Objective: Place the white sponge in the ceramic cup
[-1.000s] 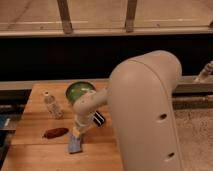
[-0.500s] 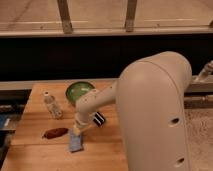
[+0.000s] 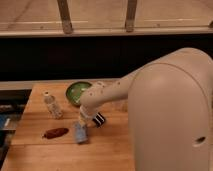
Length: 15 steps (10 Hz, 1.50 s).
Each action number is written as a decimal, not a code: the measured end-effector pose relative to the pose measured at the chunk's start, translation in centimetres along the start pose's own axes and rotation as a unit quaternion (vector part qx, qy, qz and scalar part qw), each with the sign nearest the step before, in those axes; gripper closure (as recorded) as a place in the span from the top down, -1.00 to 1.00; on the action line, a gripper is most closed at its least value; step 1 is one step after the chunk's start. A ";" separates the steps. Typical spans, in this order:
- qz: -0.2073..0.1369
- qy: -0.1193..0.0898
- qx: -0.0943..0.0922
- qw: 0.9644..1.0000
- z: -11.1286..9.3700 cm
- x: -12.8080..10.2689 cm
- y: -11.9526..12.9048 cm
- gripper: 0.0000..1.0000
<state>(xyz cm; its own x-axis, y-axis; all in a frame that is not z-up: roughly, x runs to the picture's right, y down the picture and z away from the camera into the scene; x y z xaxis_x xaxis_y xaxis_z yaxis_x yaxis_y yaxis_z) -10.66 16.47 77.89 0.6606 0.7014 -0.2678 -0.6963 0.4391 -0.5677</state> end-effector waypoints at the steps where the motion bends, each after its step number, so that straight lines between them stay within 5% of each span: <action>1: 0.007 -0.007 0.011 1.000 -1.5 -0.6 -1.5 -1.00; 5: 0.033 -0.020 0.055 0.998 -7.5 -2.7 -6.4 -1.00; 9: 0.047 -0.061 0.099 0.992 -15.4 -4.0 -7.6 -1.00; 15: 0.047 -0.071 0.104 0.991 -16.6 -4.0 -7.6 -1.00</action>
<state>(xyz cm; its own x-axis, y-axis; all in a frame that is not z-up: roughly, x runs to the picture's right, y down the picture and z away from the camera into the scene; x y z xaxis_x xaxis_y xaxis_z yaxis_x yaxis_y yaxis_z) -3.37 1.03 70.36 0.5546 0.8098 -0.1915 -0.8051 0.4641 -0.3693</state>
